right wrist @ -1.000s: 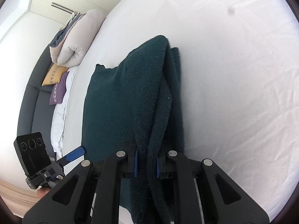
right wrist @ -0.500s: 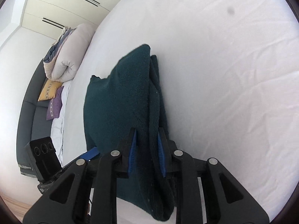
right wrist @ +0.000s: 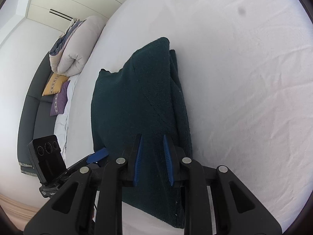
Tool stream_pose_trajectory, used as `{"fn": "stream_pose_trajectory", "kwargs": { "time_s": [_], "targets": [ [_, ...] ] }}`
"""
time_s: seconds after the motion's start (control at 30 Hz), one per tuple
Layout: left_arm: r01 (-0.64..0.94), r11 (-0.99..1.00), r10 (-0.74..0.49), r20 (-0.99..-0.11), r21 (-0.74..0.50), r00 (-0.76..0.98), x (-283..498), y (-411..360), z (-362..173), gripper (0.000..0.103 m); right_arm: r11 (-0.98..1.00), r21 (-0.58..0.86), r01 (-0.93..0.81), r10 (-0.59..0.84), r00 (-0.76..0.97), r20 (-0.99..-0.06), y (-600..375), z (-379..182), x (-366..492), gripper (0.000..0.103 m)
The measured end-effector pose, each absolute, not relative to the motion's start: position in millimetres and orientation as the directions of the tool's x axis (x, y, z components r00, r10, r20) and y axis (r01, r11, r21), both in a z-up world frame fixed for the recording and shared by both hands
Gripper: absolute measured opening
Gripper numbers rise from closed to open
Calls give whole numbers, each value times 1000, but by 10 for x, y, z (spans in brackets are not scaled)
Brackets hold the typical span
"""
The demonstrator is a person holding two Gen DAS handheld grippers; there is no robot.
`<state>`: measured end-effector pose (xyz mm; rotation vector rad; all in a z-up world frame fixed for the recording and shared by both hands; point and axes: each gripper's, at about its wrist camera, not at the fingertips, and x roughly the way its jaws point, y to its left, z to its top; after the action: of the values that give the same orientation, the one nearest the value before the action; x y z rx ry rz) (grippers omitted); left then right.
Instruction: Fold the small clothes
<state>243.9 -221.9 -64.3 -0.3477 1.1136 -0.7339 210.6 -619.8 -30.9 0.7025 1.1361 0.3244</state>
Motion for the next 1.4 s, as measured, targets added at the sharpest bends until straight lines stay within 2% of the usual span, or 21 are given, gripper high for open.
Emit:
{"fn": "stream_pose_trajectory", "kwargs": {
  "time_s": [0.07, 0.13, 0.2, 0.53, 0.9, 0.93, 1.0, 1.03, 1.07, 1.1, 1.2, 1.33, 1.4],
  "targets": [
    [358, 719, -688, -684, -595, 244, 2440, -2216, -644, 79, 758, 646, 91, 563, 409, -718, -6181, -307, 2090, 19],
    [357, 720, -687, -684, -595, 246, 2437, -2216, -646, 79, 782, 617, 87, 537, 407, -739, -6139, -318, 2105, 9],
    [352, 722, -686, -684, -596, 248, 2430, -2221, -644, 79, 790, 604, 106, 516, 417, -748, -6189, -320, 2089, 5],
    [355, 720, -688, -683, -597, 247, 2425, -2227, -654, 80, 726, 681, 100, 573, 461, -678, -6349, -273, 1958, 7],
    [354, 712, -696, -676, -606, 242, 2433, -2212, -655, 80, 748, 656, 97, 561, 437, -704, -6235, -317, 1999, 7],
    [354, 712, -696, -676, -607, 242, 2429, -2214, -652, 80, 753, 651, 92, 559, 432, -708, -6219, -317, 2001, 10],
    [354, 712, -696, -676, -606, 243, 2432, -2215, -652, 80, 751, 655, 88, 564, 430, -705, -6208, -305, 1995, 23],
    [354, 712, -696, -676, -606, 242, 2434, -2216, -651, 80, 746, 661, 88, 569, 433, -699, -6212, -296, 1991, 39],
    [354, 712, -696, -676, -606, 242, 2435, -2217, -651, 80, 739, 668, 88, 571, 444, -690, -6220, -282, 1982, 61],
    [355, 712, -696, -676, -606, 242, 2435, -2219, -651, 80, 736, 671, 88, 567, 462, -682, -6229, -258, 1966, 64],
    [355, 712, -696, -676, -606, 242, 2436, -2224, -649, 80, 749, 661, 45, 561, 488, -669, -6209, -173, 1944, 64],
    [354, 713, -695, -676, -605, 243, 2438, -2231, -648, 80, 747, 664, 34, 573, 471, -670, -6186, -148, 1960, 57],
    [354, 712, -696, -676, -606, 242, 2439, -2232, -648, 80, 752, 657, 49, 569, 456, -685, -6190, -173, 1975, 57]
  ]
}}
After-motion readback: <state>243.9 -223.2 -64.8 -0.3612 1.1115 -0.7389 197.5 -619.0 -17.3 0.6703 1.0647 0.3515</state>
